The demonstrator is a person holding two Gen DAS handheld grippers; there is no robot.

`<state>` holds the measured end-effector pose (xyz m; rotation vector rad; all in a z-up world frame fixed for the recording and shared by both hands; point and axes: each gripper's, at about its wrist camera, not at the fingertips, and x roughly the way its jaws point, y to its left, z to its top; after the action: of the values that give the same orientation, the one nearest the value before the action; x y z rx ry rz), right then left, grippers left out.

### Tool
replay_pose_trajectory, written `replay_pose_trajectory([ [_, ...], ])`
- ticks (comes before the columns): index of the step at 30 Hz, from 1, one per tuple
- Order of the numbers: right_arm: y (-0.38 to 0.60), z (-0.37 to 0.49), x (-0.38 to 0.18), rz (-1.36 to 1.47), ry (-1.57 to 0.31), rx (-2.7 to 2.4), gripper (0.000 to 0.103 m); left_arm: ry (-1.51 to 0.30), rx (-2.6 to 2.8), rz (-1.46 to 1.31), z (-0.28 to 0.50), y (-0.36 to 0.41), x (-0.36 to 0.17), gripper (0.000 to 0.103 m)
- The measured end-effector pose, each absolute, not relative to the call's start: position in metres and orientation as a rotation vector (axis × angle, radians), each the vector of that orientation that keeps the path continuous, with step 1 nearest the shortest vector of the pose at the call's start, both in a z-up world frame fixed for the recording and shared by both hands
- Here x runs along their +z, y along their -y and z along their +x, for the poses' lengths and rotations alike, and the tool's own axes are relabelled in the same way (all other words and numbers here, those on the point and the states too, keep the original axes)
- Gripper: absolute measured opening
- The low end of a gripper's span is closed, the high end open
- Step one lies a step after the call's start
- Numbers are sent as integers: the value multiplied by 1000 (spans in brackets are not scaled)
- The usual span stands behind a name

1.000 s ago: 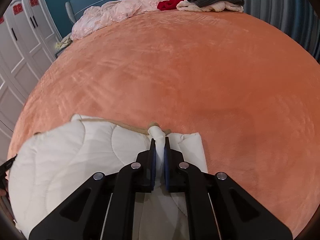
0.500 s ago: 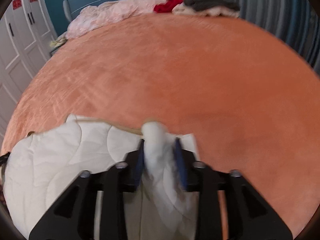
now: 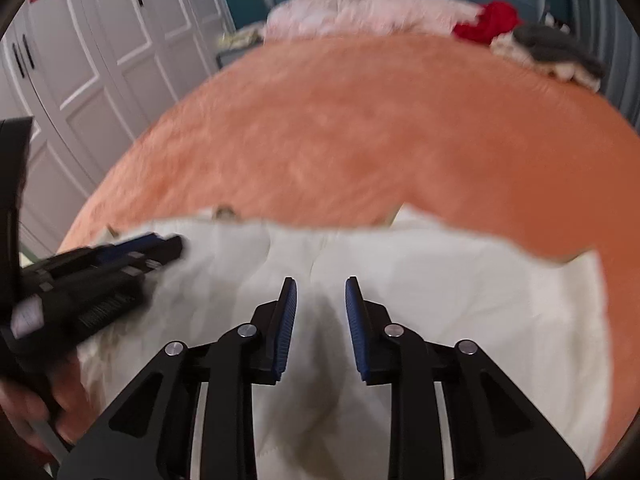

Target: Fold large clothes

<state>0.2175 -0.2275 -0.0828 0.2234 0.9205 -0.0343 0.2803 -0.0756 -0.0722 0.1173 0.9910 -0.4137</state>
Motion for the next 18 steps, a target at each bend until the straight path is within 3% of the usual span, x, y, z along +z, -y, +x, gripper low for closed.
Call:
replay_pose_trajectory([
  [6,235,220,-119,240,-940,-54,17,-972,-388,150,279,87,-113,32],
  [18,237,215,-126,269,-875,-74,17,-936,-380,124,280,83,-122,32],
])
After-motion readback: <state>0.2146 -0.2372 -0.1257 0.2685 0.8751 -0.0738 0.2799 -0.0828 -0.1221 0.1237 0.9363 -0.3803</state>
